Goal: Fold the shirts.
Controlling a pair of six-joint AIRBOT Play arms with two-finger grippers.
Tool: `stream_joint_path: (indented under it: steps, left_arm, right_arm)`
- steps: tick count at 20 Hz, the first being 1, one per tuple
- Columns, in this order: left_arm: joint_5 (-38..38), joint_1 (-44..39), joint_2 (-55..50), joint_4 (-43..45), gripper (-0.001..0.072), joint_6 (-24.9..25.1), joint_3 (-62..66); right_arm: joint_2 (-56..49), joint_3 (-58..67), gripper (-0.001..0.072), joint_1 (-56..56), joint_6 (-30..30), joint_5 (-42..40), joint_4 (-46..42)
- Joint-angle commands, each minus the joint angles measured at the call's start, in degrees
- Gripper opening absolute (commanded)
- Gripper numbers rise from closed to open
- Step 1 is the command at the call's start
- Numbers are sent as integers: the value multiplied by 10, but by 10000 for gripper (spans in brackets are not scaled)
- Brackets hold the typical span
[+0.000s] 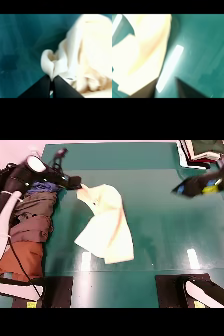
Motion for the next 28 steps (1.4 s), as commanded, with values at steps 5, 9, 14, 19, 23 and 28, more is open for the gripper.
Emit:
stream_joint_path:
  steps: [5,9,14,19,23,28]
  left_arm:
    - [-26,30,15,29,22,0,27]
    - [-31,30,15,29,22,0,27]
    - [-35,30,15,29,22,0,28]
    - [-46,32,34,30,22,0,30]
    - [5,50,149,33,22,4,75]
    - [5,57,308,45,22,37,193]
  right_arm:
    - [-101,-330,431,105,26,-163,88]
    - [-194,-308,431,237,24,-261,164]
    - [-288,-212,421,321,24,-257,159]
    - [-276,-142,12,307,25,-228,103]
    - [-142,-15,12,211,52,-123,-72]
    - [25,188,12,66,54,-55,-125]
